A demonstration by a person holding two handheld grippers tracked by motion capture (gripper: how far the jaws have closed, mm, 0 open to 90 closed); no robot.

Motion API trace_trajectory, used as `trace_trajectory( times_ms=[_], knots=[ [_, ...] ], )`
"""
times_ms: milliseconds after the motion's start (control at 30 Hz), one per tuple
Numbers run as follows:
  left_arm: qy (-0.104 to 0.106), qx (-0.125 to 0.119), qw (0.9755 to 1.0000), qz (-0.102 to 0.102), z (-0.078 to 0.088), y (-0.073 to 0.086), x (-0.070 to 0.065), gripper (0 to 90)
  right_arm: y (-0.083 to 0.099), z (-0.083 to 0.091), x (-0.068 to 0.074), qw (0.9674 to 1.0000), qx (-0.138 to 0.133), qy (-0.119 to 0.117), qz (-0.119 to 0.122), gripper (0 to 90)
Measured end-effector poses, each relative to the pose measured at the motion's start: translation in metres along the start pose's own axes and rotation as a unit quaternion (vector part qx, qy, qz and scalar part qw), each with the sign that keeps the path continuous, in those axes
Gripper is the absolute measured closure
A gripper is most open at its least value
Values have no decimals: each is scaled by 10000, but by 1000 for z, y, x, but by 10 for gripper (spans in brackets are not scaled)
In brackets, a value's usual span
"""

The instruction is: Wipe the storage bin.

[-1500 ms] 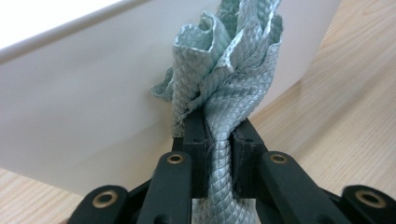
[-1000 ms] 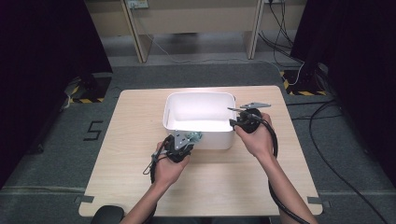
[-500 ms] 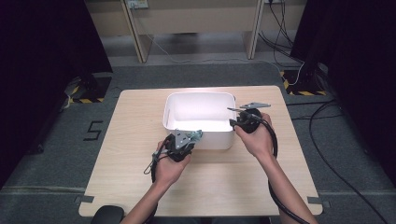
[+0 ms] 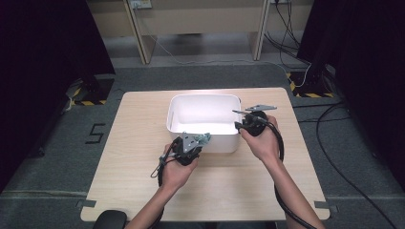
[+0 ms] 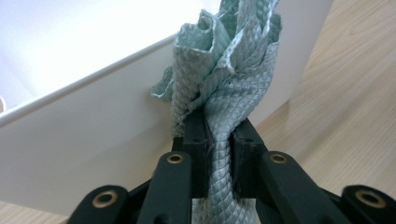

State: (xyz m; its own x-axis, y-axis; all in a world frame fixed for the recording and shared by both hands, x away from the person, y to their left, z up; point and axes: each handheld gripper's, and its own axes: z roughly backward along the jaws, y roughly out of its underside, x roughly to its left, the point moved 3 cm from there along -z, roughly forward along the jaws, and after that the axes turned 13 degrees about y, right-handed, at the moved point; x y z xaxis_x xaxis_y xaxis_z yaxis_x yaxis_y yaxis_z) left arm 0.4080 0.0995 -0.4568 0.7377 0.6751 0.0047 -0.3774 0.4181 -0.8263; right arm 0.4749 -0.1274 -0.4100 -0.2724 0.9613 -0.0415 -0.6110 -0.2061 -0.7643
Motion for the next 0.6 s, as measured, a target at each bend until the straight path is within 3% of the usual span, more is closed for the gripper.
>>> trace_trajectory(
  times_ms=[600],
  knots=[
    [32, 63, 10000, -16, -8, 6, -1, 788, 0, 0, 0, 10000, -8, -1, -18, 674]
  ],
)
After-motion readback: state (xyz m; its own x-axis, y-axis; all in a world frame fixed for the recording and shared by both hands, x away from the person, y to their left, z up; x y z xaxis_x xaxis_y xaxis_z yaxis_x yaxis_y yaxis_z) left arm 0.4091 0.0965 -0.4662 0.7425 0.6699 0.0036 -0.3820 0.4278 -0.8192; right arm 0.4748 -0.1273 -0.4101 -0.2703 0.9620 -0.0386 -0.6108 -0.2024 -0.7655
